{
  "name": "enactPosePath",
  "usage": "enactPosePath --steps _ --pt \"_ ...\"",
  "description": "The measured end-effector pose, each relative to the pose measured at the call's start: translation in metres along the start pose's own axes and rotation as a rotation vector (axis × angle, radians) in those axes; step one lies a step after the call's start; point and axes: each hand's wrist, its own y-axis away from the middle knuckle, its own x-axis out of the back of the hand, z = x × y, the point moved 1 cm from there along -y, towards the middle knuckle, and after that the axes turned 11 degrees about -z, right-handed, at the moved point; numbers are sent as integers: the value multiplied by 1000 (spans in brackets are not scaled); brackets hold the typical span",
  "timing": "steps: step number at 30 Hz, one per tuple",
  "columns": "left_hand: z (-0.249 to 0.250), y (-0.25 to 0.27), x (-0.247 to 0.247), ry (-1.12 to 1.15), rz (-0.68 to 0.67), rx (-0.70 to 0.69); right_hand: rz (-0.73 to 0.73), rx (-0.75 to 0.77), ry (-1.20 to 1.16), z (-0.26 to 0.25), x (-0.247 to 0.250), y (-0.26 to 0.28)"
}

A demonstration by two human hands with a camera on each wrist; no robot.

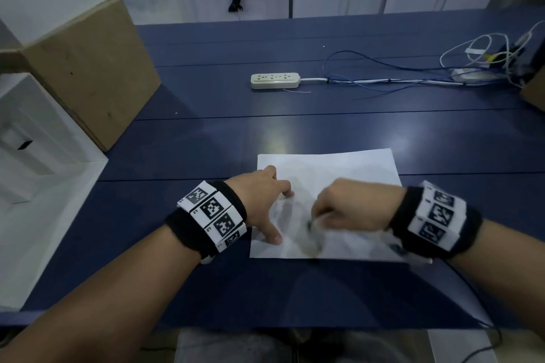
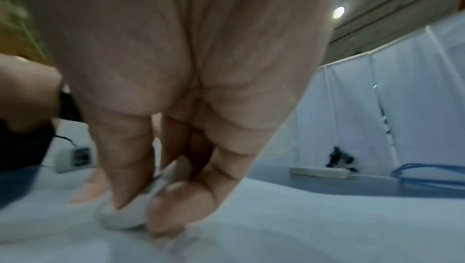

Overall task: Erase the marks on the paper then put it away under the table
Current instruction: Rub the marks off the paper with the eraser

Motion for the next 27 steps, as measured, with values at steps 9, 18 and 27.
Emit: enactPosePath --steps 9,18,27 --pt "0 1 0 7 11 -10 289 -120 -220 35 14 33" --pt "11 -9 37 36 222 -115 503 -313 -423 92 21 83" --pt "9 -44 43 3 120 -45 270 -229 -311 80 41 20"
